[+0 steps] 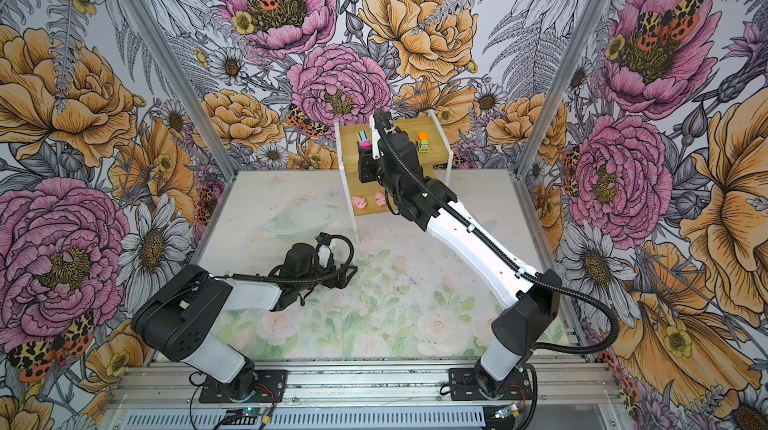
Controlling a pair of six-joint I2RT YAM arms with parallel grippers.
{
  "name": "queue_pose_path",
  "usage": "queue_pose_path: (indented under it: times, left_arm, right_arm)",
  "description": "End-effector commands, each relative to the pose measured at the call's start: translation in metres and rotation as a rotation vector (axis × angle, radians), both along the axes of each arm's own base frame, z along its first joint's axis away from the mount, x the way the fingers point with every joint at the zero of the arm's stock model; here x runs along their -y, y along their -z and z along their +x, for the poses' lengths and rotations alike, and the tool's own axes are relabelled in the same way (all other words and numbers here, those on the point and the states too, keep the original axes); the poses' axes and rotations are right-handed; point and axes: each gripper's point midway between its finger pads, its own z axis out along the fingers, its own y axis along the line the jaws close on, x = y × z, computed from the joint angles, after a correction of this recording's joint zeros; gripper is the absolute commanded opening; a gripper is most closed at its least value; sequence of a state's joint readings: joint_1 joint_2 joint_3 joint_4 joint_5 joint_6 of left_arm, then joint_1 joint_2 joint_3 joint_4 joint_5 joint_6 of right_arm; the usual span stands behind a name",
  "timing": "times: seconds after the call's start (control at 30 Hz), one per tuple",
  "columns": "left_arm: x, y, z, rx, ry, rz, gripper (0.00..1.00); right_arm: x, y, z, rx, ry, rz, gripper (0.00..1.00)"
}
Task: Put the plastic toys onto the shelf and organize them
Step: 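Lower the truck at the end of the top-shelf row and open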
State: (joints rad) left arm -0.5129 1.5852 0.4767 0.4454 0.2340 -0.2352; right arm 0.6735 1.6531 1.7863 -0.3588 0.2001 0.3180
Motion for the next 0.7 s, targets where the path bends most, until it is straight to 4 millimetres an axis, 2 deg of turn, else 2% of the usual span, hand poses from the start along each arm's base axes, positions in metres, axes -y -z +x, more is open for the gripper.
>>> queue_pose_path:
  times: [0.0, 0.3, 0.67]
  left_arm:
    - [0.000, -0.008, -0.002, 0.028, 0.010, -0.014, 0.99]
    - [-0.001, -0.013, -0.003, 0.048, 0.007, -0.025, 0.99]
    - [-0.003, -0.018, -0.002, 0.071, 0.003, -0.025, 0.99]
  right_arm:
    - [0.001, 0.001, 0.010, -0.028, 0.033, 0.032, 0.15]
    - [-0.010, 0.014, 0.025, -0.064, 0.027, 0.052, 0.15]
    - [-0.020, 0.030, 0.031, -0.100, 0.012, 0.058, 0.14]
